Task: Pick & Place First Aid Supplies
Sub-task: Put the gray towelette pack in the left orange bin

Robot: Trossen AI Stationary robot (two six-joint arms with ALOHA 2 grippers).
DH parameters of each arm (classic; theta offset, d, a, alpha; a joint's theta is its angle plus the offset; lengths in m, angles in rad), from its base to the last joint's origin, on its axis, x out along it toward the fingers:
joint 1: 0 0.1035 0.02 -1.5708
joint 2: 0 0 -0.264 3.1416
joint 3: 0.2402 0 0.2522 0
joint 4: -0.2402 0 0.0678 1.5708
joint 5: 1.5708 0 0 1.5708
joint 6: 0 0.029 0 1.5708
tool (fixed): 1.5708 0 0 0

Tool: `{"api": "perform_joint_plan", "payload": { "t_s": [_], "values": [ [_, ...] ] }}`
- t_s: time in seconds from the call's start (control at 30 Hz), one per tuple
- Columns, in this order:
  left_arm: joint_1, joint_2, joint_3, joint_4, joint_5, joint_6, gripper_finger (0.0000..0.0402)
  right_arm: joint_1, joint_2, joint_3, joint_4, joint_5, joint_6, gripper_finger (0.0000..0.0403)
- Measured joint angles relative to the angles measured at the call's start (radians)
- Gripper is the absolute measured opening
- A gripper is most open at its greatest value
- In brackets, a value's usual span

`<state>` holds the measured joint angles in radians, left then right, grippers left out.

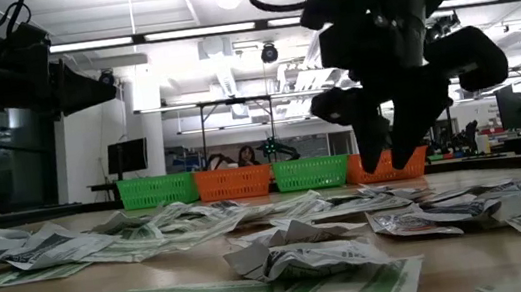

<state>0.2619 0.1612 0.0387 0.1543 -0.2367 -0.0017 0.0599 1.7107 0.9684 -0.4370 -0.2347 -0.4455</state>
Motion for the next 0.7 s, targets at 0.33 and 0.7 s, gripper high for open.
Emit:
{"api": "perform_joint_plan", "payload": {
  "t_s": [0.33,0.7],
  "values": [
    [0.000,0.000,0.000,0.000,0.000,0.000,0.0122,0.008,0.055,0.000,0.002,0.068,-0.007,0.0141],
    [0.000,0.000,0.000,0.000,0.000,0.000,0.0122,0.009,0.072,0.002,-0.008,0.102,0.041,0.0095]
  ]
}}
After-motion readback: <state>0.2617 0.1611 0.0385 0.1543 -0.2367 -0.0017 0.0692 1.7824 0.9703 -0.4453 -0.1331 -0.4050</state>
